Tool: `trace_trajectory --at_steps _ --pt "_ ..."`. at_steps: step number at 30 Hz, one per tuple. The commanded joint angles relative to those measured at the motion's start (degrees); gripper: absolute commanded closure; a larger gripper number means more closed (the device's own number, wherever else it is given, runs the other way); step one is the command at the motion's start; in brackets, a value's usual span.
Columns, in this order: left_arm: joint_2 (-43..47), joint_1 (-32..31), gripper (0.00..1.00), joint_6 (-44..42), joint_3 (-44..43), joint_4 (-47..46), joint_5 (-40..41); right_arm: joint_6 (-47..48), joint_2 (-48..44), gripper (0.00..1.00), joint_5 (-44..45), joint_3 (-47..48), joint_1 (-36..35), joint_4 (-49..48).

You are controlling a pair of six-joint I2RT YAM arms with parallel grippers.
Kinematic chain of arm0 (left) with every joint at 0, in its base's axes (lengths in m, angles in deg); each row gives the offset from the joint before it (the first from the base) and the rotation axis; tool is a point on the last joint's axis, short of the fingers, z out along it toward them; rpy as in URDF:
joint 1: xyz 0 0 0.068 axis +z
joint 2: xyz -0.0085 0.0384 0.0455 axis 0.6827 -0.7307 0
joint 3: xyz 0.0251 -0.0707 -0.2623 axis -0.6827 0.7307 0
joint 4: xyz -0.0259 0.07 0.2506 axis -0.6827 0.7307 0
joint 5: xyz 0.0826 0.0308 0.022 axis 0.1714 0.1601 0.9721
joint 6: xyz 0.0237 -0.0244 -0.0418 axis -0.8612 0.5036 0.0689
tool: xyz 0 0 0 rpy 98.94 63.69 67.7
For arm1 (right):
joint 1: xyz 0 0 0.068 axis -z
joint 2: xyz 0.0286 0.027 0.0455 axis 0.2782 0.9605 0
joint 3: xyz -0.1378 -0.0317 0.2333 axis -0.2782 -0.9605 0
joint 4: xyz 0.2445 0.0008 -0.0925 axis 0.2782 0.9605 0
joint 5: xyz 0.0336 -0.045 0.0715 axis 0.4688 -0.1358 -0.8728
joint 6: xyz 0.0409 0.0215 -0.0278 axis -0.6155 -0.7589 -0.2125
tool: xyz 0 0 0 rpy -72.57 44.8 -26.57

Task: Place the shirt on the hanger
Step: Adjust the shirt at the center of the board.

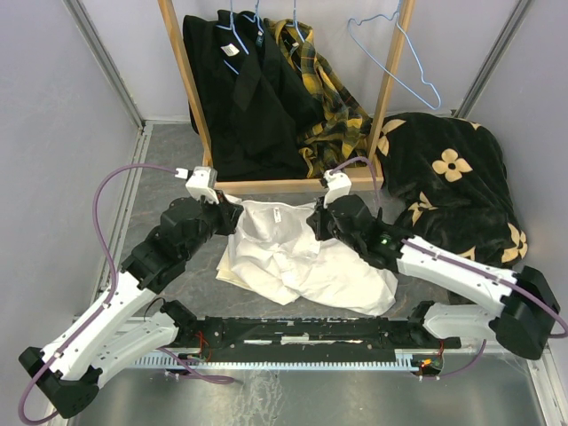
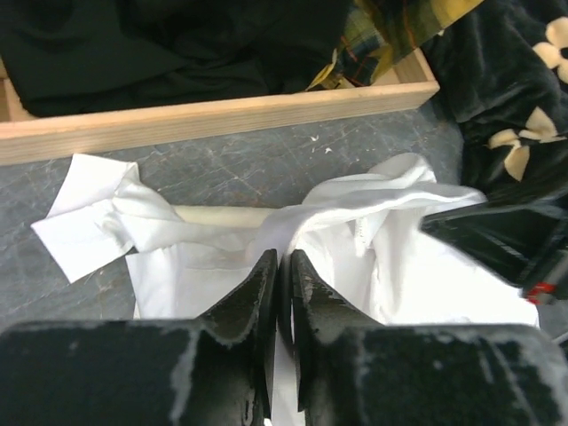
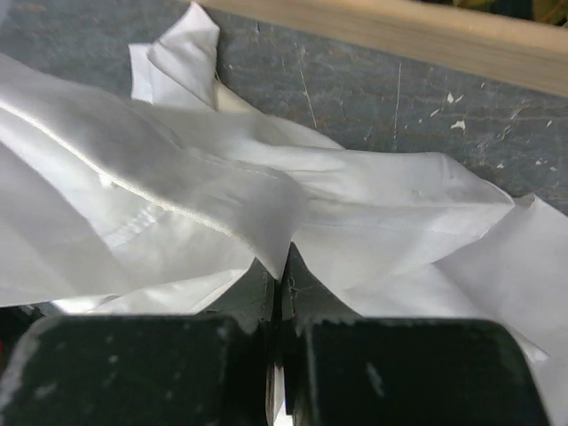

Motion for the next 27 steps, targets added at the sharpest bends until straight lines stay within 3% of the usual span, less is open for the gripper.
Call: trace_trajectory --at_steps 1,11,17,22,27 --pt "-0.6 -0.2 0.77 2.5 0.3 0.7 4.2 0.7 -6.5 1.00 2.1 4.5 0.1 0.8" --pt "-3.9 -0.2 0.52 5.7 3.6 -2.1 -1.6 0.7 -6.0 1.00 3.2 10.8 0.1 4.3" --pt "-3.2 -0.2 0.50 5.8 4.7 -1.8 -2.7 0.8 -5.0 1.00 3.2 11.3 0.1 3.7" --pt "-2.7 -0.2 0.45 4.1 6.5 -5.5 -9.4 0.7 -5.0 1.00 2.6 11.3 0.1 3.6" --pt "-3.4 -0.2 0.44 1.3 6.3 -3.1 -7.0 0.6 -5.9 1.00 2.5 11.4 0.1 4.0"
